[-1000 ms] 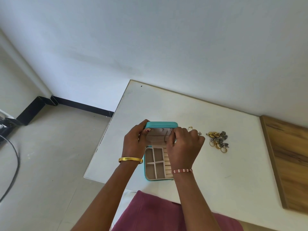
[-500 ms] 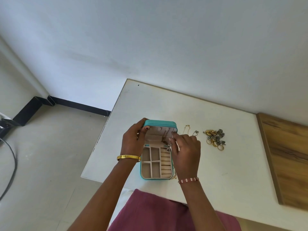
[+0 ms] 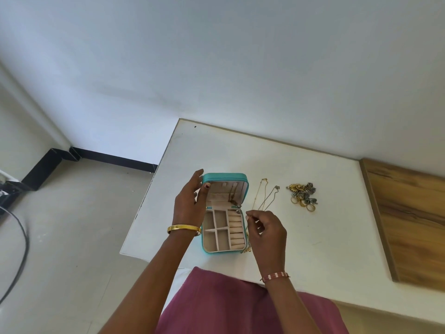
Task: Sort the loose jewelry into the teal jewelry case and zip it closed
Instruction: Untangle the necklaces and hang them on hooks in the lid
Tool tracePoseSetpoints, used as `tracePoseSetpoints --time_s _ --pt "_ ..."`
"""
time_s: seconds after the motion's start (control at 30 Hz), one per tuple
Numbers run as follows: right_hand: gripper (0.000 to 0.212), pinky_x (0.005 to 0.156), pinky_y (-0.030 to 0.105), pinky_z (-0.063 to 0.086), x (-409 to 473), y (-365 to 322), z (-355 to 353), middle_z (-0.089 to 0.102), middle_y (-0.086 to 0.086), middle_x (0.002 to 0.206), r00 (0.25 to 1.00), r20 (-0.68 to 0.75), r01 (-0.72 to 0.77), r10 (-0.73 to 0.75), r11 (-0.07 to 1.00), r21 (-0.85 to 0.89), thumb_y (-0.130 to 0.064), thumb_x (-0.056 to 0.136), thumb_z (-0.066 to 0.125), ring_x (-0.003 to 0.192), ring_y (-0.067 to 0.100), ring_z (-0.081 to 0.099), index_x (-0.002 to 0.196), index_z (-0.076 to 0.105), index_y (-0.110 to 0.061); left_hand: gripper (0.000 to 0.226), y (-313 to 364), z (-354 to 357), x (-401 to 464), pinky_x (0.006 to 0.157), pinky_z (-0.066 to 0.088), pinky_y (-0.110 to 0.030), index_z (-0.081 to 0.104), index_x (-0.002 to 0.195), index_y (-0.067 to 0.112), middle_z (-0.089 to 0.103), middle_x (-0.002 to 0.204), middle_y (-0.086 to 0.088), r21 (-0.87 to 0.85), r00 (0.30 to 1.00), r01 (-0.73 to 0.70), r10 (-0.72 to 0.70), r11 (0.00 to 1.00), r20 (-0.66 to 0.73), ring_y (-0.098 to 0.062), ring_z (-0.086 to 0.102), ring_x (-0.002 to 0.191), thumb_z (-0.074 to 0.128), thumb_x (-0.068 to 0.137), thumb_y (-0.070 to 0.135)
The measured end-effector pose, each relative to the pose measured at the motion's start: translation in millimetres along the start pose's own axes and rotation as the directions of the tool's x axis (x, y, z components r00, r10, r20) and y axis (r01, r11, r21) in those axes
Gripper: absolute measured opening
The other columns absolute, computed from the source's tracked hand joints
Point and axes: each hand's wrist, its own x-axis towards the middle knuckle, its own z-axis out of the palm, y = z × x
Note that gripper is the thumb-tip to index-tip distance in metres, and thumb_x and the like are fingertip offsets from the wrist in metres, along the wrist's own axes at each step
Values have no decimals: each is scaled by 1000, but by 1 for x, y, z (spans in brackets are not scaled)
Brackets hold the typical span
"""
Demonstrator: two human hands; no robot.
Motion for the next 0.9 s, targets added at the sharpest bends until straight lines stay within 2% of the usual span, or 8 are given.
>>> tracePoseSetpoints --time_s 0.1,0.2,0.4,0.47,0.6,0.73,0.8,0.9 --pt "12 65 7 46 -2 3 -7 68 4 81 995 2 -100 100 992 83 0 80 65 70 11 60 86 71 -8 43 3 -2 -11 92 35 -22 39 135 19 51 135 -7 -12 998 34 -35 999 -57 -20 50 120 46 93 18" --pt "9 65 -1 40 -7 14 -22 69 7 81 976 -16 -215 218 972 98 0 80 65 70 10 59 84 71 -6 41 4 -3 -31 92 36 -21 43 132 15 51 134 -8 -43 986 64 -69 997 -149 -15 51 112 48 92 12" --pt "9 62 -3 37 -30 39 -42 71 9 86 919 58 -392 390 919 40 -4 82 63 75 13 58 86 71 -6 32 0 13 -74 78 40 -9 53 121 13 59 118 -8 -127 956 130 -159 983 -248 -13 54 97 48 91 7" --pt "10 63 2 37 -39 40 -41 70 9 88 912 111 -398 395 918 5 -5 83 63 75 12 57 88 71 -6 31 1 22 -87 82 41 -13 54 121 13 59 117 -6 -103 959 142 -162 985 -232 -16 54 100 47 91 7" --pt "20 73 11 35 -52 38 -31 66 9 97 933 227 -257 278 959 -116 -9 86 59 78 11 53 105 68 -9 28 3 38 -106 84 40 -21 56 118 9 58 110 -3 -22 973 165 -167 986 -163 -14 53 97 47 92 11" --pt "35 72 20 36 -58 36 -24 56 12 101 925 368 14 94 960 -279 -14 91 52 94 23 53 125 56 -16 22 -3 45 -116 82 42 -22 61 109 11 64 112 -8 54 994 96 -93 994 -58 -20 59 100 49 91 9" --pt "33 59 27 39 -61 37 -22 56 14 88 920 391 106 36 937 -334 -9 85 58 83 30 55 117 63 -14 22 -6 46 -116 83 43 -22 62 108 10 64 113 -9 107 998 64 -62 992 -20 -19 59 101 50 90 8" --pt "26 46 28 42 -62 40 -22 54 12 75 939 342 92 40 928 -362 -8 78 66 69 29 56 103 70 -11 23 -7 46 -117 83 44 -22 63 108 10 65 113 -8 168 1000 9 -12 986 14 -19 59 103 50 90 8"
